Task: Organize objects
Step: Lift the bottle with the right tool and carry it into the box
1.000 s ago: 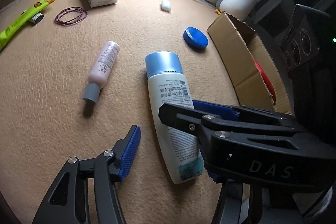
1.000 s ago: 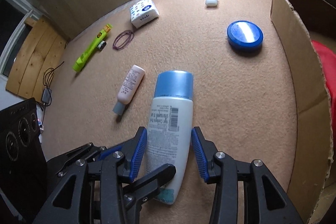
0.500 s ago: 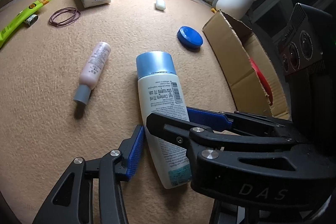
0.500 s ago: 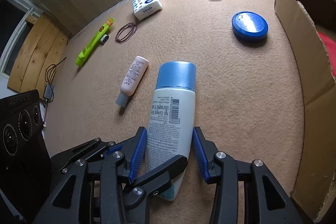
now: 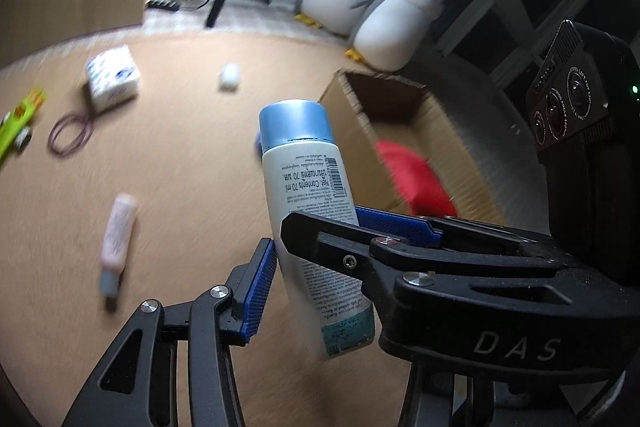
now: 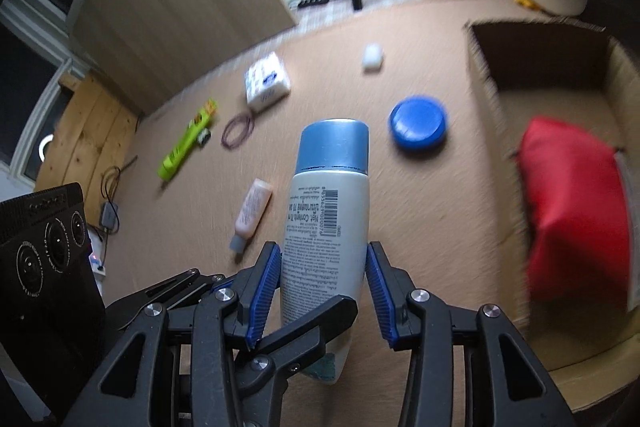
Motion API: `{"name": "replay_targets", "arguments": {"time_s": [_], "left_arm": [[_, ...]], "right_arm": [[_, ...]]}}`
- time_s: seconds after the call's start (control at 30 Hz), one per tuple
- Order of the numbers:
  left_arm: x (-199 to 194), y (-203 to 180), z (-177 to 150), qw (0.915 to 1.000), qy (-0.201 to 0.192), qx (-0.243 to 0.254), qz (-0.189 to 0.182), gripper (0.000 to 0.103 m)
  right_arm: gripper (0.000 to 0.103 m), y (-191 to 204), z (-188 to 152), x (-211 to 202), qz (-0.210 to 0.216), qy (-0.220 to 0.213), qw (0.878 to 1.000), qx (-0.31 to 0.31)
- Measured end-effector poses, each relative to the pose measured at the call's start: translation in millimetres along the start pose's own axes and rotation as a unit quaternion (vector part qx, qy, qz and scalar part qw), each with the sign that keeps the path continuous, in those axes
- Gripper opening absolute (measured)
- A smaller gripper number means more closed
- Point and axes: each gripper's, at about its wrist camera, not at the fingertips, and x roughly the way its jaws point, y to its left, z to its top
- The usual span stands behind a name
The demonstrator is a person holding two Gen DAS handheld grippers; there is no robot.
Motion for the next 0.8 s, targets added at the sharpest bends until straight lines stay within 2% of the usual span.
{"name": "replay_targets", "arguments": {"time_s": [0.43, 0.8], "left_arm": [[42.2, -79.7, 56.8, 0.9988, -0.010, 0.038, -0.029, 0.050], [95.0, -110.4, 81.5, 0.9983, 0.011, 0.038, -0.042, 0.050]], "right_arm": [[0.041, -53.3, 44.7, -57.5, -0.037, -0.051, 0.998, 0.002], [0.041, -111.4, 68.8, -65.7, -0.059, -0.053, 0.997, 0.025]]}}
